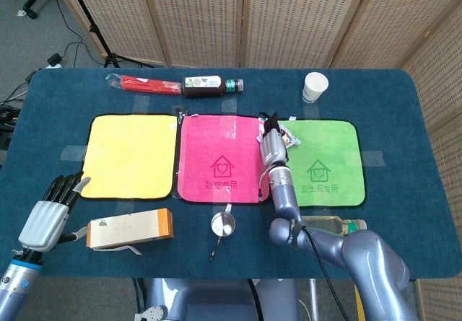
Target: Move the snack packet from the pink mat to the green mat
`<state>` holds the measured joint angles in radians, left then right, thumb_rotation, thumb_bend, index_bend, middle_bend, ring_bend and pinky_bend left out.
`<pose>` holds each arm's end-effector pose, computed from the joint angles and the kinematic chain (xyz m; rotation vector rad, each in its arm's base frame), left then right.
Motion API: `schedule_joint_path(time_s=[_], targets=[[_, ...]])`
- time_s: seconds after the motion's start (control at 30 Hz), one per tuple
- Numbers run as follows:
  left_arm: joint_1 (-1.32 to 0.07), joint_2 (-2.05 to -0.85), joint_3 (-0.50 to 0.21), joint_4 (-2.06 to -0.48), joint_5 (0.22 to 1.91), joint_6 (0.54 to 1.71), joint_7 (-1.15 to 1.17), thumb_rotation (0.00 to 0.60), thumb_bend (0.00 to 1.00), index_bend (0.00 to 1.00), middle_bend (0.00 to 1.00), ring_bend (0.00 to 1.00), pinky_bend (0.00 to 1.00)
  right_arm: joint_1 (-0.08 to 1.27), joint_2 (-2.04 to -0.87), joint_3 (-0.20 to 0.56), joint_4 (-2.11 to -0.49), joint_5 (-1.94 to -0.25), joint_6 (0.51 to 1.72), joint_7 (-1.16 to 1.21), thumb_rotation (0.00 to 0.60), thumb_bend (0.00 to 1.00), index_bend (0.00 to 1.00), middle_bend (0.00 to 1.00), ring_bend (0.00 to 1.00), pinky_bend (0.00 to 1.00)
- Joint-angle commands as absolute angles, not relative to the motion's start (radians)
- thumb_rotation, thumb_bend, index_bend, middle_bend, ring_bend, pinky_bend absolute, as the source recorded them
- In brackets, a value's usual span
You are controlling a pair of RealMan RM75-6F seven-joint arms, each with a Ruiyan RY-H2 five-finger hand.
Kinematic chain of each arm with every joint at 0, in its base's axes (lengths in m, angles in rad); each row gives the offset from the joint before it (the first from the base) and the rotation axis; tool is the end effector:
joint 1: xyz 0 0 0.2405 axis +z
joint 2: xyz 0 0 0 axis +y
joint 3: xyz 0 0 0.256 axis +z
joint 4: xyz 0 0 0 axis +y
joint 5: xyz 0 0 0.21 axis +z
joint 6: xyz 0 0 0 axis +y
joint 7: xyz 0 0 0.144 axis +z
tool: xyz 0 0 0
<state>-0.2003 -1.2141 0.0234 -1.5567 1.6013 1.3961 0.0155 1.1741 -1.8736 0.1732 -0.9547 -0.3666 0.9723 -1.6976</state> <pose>-0.2886 0.1976 0.1062 -1.6315 -0.9141 -0.9503 -0.1047 -0.4361 -0.0691 1.8244 -0.0081 -0.1182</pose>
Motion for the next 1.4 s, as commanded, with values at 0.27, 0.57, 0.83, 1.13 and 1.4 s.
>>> schedule_joint_path(time_s=[0.27,0.57,0.83,1.13,1.4], targets=[[-0.202,-1.214,0.025,-1.56,1.609,1.399,0.014,0.6,0.12,0.0,0.0,0.0,0.0,1.124,-1.816,0.139,-1.021,-0.36,1.008,-1.668,0.6,0.57,0.14,0.05,0.0,0.0],[-0.202,-1.212,0.026,-1.562,1.616,1.405,0.011,0.6,0.12,0.0,0.0,0.0,0.0,1.102,-1.775,0.127,-1.066,-0.345,1.032,-1.658,0.6,0.57,0.14,0.05,0.0,0.0],[-0.201,-1.211,0.025,-1.561,1.618,1.409,0.009,0.6,0.12,0.0,0.0,0.0,0.0,1.092,-1.748,0.119,-1.094,-0.354,1.056,-1.644,0.6,0.57,0.14,0.04,0.0,0.0],[-0.201,-1.215,0.017,-1.555,1.606,1.411,0.009,0.6,0.12,0.0,0.0,0.0,0.0,1.148,-1.683,0.173,-1.228,-0.452,1.129,-1.611,0.6,0.57,0.14,0.03,0.0,0.0],[-0.2,-1.217,0.013,-1.549,1.587,1.404,0.006,0.6,0.12,0.0,0.0,0.0,0.0,1.053,-1.528,0.172,-1.474,-0.799,1.171,-1.203,0.6,0.5,0.14,0.0,0.0,0.0]])
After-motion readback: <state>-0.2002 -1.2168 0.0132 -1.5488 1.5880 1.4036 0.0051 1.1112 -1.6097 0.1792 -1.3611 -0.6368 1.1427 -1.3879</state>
